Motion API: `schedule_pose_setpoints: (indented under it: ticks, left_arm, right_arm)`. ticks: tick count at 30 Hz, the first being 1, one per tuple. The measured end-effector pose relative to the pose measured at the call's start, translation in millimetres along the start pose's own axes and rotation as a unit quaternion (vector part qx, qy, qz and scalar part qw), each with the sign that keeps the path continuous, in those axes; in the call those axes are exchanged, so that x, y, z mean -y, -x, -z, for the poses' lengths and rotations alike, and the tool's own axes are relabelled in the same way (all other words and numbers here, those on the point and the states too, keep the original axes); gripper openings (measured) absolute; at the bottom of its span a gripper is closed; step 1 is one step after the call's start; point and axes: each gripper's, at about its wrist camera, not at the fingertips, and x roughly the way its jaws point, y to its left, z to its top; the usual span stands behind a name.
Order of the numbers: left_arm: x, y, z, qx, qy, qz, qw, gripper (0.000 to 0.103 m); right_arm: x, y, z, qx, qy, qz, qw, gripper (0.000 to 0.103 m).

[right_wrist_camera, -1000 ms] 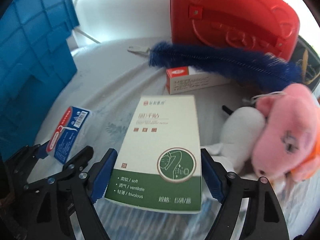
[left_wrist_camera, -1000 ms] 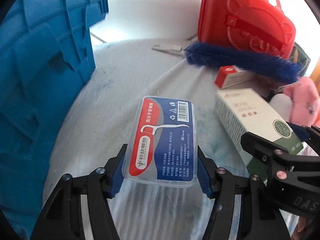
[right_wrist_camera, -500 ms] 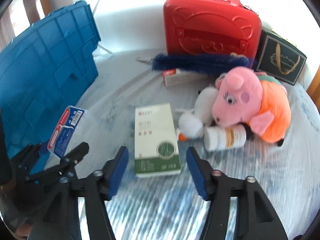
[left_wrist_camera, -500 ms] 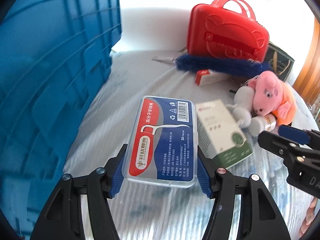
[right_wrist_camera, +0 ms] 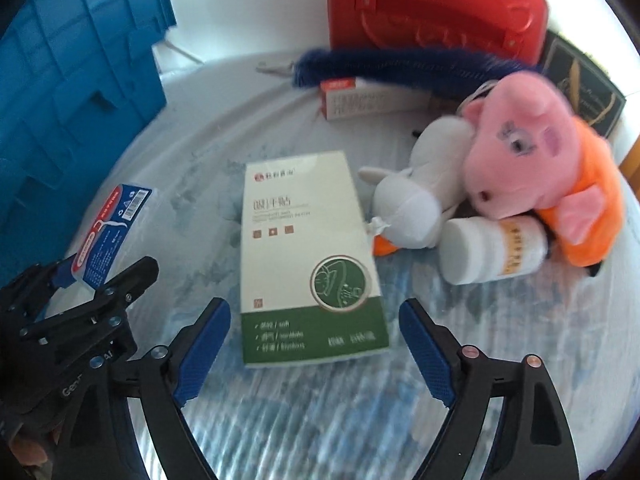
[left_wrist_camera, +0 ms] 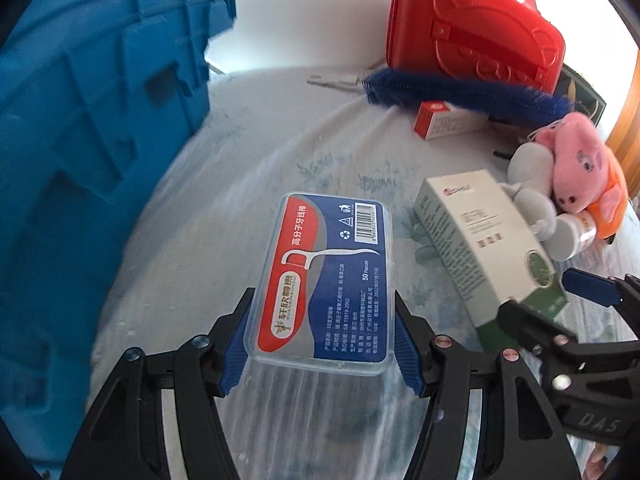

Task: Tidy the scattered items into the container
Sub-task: 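Grasp the blue floss pick case with the left tool while the right tool grasps the white-green box, then carry the floss case and white-green box over the blue crate with both tools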

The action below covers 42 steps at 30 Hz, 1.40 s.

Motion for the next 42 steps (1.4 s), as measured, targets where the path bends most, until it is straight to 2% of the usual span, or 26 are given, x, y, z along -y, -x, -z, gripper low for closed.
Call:
schedule_pose_setpoints:
  ticks: [3, 5, 7, 12, 22, 27, 31, 35, 42]
  left_arm:
    - [0.8, -14.2, 1.2, -0.011, 0.000, -0.001, 0.9999, 0.061]
    - [1.7, -18.1, 2.3, -0.013, 0.002, 0.000, 0.9999, 0.061]
    - [4.7, -14.7, 2.5, -0.010, -0.003, 0.000, 0.9999, 0.061]
    - [10.2, 15.0, 4.9, 0.009, -0.006, 0.007, 0.9999, 0.061]
    - [18.1, 126.0, 16.5, 0.087, -0.028, 0.048, 0.9946, 0.061]
    - [16.6, 196.5, 14.5, 0.145, -0.037, 0.056, 0.9871, 0.061]
    - [11.1, 255.3, 14.3, 0.202, -0.028, 0.039, 0.9781, 0.061]
    - [-1.7, 298.5, 16.3, 0.236, -0.015, 0.016, 0.9716, 0.061]
    - [-58.6, 362.9, 14.2, 0.290, 0.016, -0.024, 0.9566, 0.061]
  right_arm:
    - [1.5, -23.2, 0.0, -0.024, 0.000, 0.000, 1.000, 0.090]
    - [1.7, -28.2, 2.1, -0.019, 0.002, 0.002, 1.000, 0.092]
    - [1.9, -25.1, 3.7, -0.013, 0.004, 0.001, 1.000, 0.078]
    - [4.3, 8.8, 9.7, 0.013, -0.006, -0.010, 1.000, 0.077]
    - [-9.6, 147.1, 40.0, 0.132, -0.022, 0.004, 0.991, 0.077]
    - [-22.0, 211.4, 45.6, 0.186, -0.023, 0.013, 0.982, 0.077]
    - [-28.5, 258.2, 48.0, 0.228, -0.008, 0.006, 0.974, 0.077]
    - [-42.0, 296.8, 47.0, 0.262, 0.018, -0.004, 0.965, 0.077]
    - [-103.7, 342.4, 37.2, 0.304, 0.061, -0.027, 0.950, 0.077]
